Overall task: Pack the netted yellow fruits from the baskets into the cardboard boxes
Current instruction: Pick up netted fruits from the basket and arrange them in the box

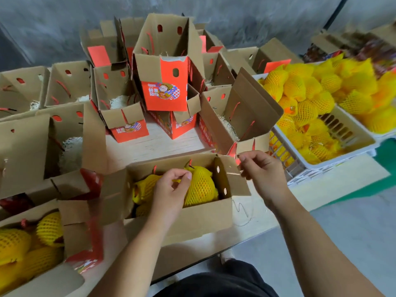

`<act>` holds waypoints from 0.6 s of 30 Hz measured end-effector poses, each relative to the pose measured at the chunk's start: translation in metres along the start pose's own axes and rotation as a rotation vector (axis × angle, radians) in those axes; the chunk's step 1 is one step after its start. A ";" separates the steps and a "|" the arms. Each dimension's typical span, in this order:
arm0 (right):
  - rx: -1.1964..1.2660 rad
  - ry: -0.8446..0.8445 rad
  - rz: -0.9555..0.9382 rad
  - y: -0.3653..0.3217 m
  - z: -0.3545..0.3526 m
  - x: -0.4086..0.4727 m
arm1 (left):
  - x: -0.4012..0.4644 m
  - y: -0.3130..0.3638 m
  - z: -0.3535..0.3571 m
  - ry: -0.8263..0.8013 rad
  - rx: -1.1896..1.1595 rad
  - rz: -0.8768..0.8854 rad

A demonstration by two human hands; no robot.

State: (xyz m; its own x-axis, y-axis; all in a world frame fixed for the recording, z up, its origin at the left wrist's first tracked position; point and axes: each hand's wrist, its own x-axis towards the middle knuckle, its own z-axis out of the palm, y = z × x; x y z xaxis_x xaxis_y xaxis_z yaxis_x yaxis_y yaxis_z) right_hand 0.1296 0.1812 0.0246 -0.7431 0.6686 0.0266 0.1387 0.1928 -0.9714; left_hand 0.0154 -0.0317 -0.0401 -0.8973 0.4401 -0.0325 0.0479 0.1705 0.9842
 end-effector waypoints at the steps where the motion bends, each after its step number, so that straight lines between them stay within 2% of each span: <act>1: 0.051 0.082 0.062 0.004 -0.017 0.011 | 0.001 -0.004 0.001 -0.019 0.065 0.003; 4: 0.093 0.324 0.172 0.015 -0.081 0.056 | -0.005 -0.011 -0.002 -0.033 0.349 0.096; 7: -0.015 0.515 0.181 0.024 -0.141 0.101 | -0.017 -0.014 -0.002 -0.019 0.578 0.186; 9: -0.280 0.457 0.222 0.035 -0.172 0.129 | -0.021 -0.011 0.004 0.006 0.688 0.234; 11: -0.694 0.209 0.329 0.046 -0.189 0.150 | -0.020 -0.007 0.008 0.053 0.748 0.277; 13: -0.934 0.029 0.360 0.054 -0.190 0.161 | -0.020 -0.002 0.012 0.109 0.742 0.328; 15: -1.001 0.037 0.295 0.055 -0.177 0.161 | -0.020 0.001 0.014 0.222 0.693 0.355; 18: -0.908 0.150 0.193 0.050 -0.142 0.143 | -0.020 0.006 -0.005 0.473 0.697 0.234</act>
State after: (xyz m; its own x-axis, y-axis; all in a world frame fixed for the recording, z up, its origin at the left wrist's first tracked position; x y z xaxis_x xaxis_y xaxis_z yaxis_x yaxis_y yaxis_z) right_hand 0.1234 0.3880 0.0129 -0.5706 0.8208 -0.0247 0.7553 0.5128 -0.4080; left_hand 0.0309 -0.0440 -0.0331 -0.9114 0.1461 0.3848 0.3726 0.6900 0.6205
